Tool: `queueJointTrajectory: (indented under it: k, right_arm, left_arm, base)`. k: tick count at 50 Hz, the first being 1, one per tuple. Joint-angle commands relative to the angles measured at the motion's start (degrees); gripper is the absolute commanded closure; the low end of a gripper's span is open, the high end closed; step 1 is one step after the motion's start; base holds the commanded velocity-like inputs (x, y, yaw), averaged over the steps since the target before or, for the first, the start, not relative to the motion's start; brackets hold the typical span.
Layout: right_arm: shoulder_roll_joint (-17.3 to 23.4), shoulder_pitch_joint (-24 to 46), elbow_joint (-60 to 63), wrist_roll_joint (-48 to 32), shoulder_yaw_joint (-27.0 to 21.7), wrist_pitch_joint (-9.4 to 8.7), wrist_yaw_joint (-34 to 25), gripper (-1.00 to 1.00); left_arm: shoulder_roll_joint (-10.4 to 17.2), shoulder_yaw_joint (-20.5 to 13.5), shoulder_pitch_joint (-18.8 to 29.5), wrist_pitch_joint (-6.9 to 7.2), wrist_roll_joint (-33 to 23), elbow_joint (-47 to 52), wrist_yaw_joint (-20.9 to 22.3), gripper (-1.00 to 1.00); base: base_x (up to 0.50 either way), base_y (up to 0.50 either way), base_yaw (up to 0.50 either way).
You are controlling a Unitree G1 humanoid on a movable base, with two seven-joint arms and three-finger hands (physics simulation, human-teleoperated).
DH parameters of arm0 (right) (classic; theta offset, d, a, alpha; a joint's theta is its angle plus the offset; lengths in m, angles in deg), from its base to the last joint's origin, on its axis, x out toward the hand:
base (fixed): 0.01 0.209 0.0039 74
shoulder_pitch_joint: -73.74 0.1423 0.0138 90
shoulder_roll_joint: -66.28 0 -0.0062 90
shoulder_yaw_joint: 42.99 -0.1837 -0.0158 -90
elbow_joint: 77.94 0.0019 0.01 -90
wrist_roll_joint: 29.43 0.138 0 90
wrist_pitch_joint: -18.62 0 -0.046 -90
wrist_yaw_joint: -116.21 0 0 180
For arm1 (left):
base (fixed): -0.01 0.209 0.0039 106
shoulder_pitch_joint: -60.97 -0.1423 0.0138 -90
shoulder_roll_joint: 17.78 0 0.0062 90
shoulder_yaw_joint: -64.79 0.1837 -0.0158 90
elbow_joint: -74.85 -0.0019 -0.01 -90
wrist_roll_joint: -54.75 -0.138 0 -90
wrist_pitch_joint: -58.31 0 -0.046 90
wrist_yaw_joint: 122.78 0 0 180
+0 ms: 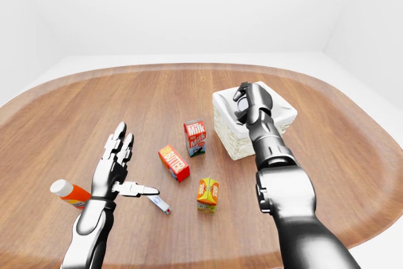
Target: Pick up the alphabet soup and the tomato sauce, and put them in the basket.
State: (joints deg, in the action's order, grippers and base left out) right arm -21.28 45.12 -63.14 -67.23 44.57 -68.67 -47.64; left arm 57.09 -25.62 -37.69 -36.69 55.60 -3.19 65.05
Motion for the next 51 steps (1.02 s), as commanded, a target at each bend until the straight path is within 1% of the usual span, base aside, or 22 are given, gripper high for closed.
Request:
queueJointTrajectory:
  k: [1, 4, 5, 6, 7, 8, 32, 40, 43, 44, 47, 49, 51]
  right_arm:
    - [0.85, 0.18, 0.46, -1.40, -0.30, -0.04, 1.31, 1.00]
    - [1.03, 0.31, 0.61, -1.32, -0.35, -0.16, 1.19, 1.00]
    - [1.08, 0.34, 0.59, -1.17, -0.46, -0.20, 1.18, 0.48]
    - [1.06, 0.35, 0.59, -1.15, -0.46, -0.22, 1.16, 0.15]
    - [1.04, 0.30, 0.55, -1.14, -0.44, -0.26, 1.19, -0.56]
    - [0.99, 0.26, 0.53, -1.10, -0.44, -0.28, 1.20, -1.00]
    - [0.99, 0.03, 0.53, -0.46, -0.58, -0.20, 0.98, -1.00]
    - [1.37, 0.79, 1.00, 0.61, -1.03, 1.10, 1.44, -1.00]
    - [1.47, 0.95, 1.04, 0.77, -0.99, 1.17, 1.42, -1.00]
    - [1.73, 1.55, 1.52, 1.93, -1.78, 2.28, 1.50, -1.00]
    - [2.09, 2.47, 1.77, 2.35, -1.51, 2.14, 1.25, -1.00]
    - [2.25, 3.44, 2.25, 5.16, -3.05, 2.29, 0.79, -1.00]
    - [2.33, 4.00, 2.22, 5.08, -2.26, 2.29, 0.45, -1.00]
  left_arm:
    - [-0.28, -0.58, 0.55, 0.00, -1.22, 0.31, -1.61, -1.00]
    - [-0.29, -0.59, 0.56, 0.00, -1.23, 0.30, -1.62, -1.00]
    - [-0.28, -0.59, 0.56, 0.00, -1.22, 0.30, -1.60, -1.00]
    - [-0.29, -0.59, 0.56, 0.00, -1.24, 0.30, -1.62, -1.00]
    - [-0.29, -0.60, 0.56, 0.00, -1.23, 0.29, -1.62, -1.00]
    - [-0.29, -0.59, 0.56, 0.00, -1.21, 0.29, -1.61, -1.00]
    - [-0.29, -0.59, 0.56, 0.00, -1.23, 0.29, -1.61, -1.00]
    - [-0.30, -0.60, 0.56, 0.00, -1.22, 0.29, -1.62, -1.00]
    - [-0.30, -0.60, 0.56, 0.00, -1.23, 0.29, -1.62, -1.00]
    - [-0.30, -0.60, 0.56, 0.00, -1.23, 0.29, -1.62, -1.00]
    - [-0.29, -0.59, 0.56, 0.00, -1.22, 0.30, -1.61, -1.00]
    - [-0.29, -0.59, 0.55, 0.00, -1.24, 0.31, -1.62, -1.00]
    - [-0.30, -0.60, 0.66, 0.00, -1.29, -0.60, -1.58, -1.00]
  base:
    - [0.00, 0.00, 0.00]
    - [0.00, 0.00, 0.00]
    - [0.00, 0.00, 0.00]
    - [0.00, 0.00, 0.00]
    - [0.00, 0.00, 0.00]
    - [0.00, 0.00, 0.00]
    - [0.00, 0.00, 0.00]
    - [0.00, 0.00, 0.00]
    - [0.00, 0.00, 0.00]
    - [0.00, 0.00, 0.00]
    - [0.00, 0.00, 0.00]
    - [0.00, 0.00, 0.00]
    - [0.00, 0.00, 0.00]
